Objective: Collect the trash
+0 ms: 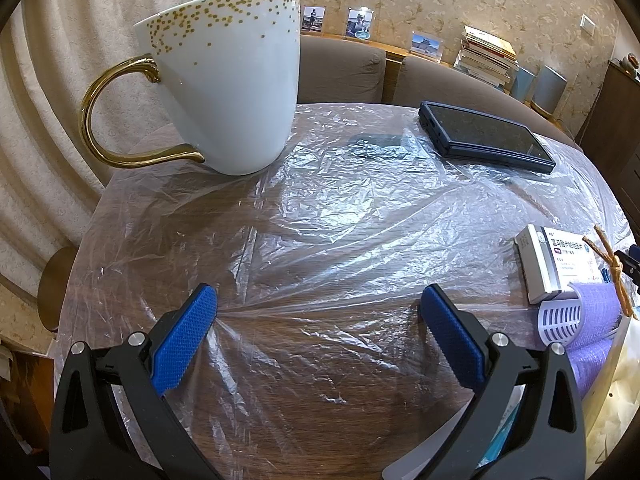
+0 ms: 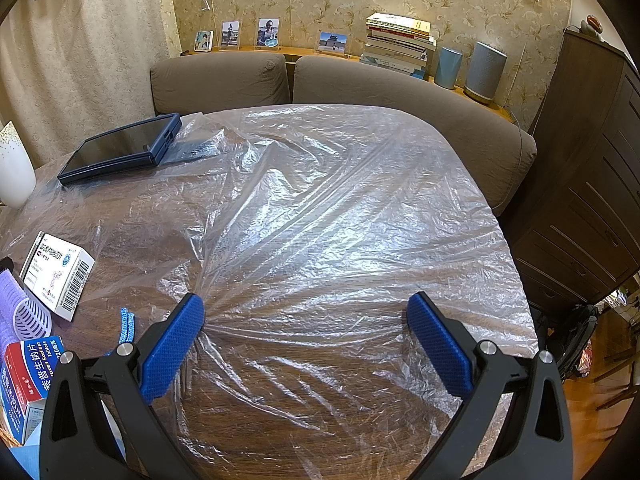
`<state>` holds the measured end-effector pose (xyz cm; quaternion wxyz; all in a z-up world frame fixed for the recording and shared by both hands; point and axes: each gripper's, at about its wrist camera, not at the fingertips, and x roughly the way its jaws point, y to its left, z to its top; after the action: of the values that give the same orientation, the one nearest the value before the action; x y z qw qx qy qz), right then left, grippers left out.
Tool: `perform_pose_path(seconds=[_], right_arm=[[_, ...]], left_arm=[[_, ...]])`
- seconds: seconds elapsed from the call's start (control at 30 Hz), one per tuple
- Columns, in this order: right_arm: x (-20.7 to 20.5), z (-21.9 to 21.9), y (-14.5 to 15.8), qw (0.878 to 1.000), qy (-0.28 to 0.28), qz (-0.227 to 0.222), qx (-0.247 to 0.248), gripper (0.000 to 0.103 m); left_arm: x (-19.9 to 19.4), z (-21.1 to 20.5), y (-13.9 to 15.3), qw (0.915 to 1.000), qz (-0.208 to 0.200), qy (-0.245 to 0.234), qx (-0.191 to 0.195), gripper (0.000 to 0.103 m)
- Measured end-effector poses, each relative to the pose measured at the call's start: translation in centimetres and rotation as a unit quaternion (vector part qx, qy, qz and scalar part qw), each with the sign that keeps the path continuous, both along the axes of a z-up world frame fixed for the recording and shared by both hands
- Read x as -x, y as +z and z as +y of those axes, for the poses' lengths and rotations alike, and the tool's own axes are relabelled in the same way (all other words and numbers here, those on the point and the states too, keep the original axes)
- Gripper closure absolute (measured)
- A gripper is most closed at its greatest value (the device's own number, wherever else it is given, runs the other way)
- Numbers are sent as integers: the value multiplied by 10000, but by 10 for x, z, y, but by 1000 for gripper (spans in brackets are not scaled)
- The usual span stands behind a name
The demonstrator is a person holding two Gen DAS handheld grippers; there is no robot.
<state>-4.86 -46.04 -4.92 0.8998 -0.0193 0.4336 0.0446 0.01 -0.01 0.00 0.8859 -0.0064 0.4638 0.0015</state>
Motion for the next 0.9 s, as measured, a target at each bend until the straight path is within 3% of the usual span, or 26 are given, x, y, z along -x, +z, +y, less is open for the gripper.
perform_pose_path(seconds=[0.8,0.9], right_arm=[[-2,-2,-1,10000,26,88,6,4],[5,-22,16,9995,-207,115,-211,4]], left_arm=[[-8,-4,-9,10000,16,-18,-24,1],[1,8,0,9996,51,15,292,1]])
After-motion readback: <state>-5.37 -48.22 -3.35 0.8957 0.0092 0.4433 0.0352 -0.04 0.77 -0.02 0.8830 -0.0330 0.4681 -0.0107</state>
